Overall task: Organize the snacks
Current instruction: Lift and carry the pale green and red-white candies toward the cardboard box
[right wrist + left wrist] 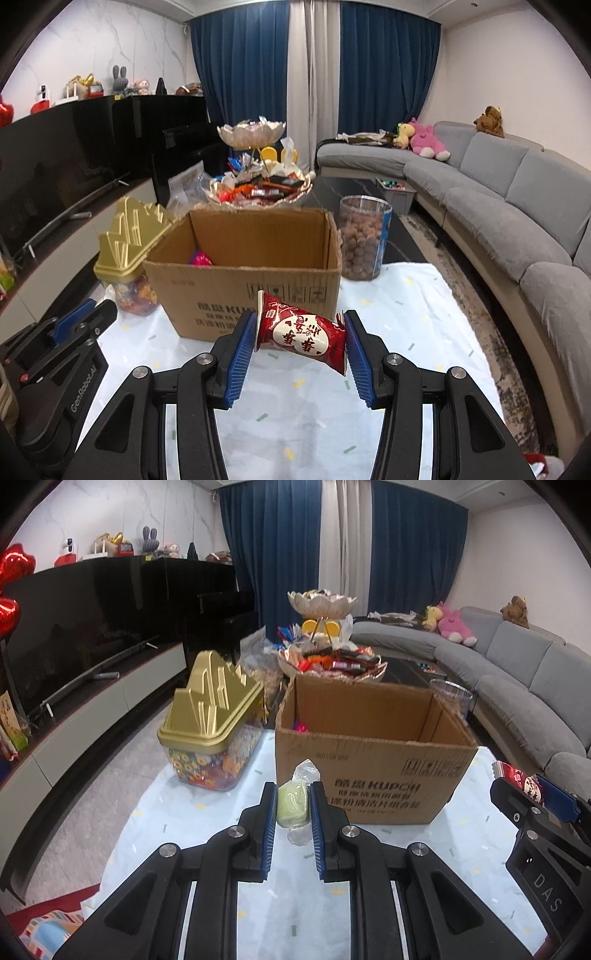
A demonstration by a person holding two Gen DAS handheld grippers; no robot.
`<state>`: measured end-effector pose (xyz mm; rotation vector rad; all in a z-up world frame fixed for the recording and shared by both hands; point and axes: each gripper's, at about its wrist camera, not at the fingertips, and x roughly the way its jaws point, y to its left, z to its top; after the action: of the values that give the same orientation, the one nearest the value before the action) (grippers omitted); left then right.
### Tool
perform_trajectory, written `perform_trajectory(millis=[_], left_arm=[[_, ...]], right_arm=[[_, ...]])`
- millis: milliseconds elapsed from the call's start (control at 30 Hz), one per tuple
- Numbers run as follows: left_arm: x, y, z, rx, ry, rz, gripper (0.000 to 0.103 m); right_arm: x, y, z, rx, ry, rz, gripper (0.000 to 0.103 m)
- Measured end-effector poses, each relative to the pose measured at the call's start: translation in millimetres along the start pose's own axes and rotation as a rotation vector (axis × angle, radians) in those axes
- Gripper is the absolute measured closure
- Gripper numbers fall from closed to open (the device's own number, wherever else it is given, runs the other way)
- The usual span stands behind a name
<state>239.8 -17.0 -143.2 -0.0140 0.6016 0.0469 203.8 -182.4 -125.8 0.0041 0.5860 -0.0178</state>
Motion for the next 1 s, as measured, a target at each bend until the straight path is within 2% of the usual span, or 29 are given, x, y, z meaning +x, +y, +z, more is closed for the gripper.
perform_trajectory(millis=[500,1000], left_arm=[[-16.5,-9.5,48.5,0.013,-0.069,-0.035,0.084],[-6.8,-17.1,92.2,0.035,-0.083,-0.071,0.084]], right_arm=[[-20.2,-4.5,43.6,0.010,-0.078,0.004,0.054],[-21.5,-0.1,80.5,-0.002,-0.139,0.010,0.054]])
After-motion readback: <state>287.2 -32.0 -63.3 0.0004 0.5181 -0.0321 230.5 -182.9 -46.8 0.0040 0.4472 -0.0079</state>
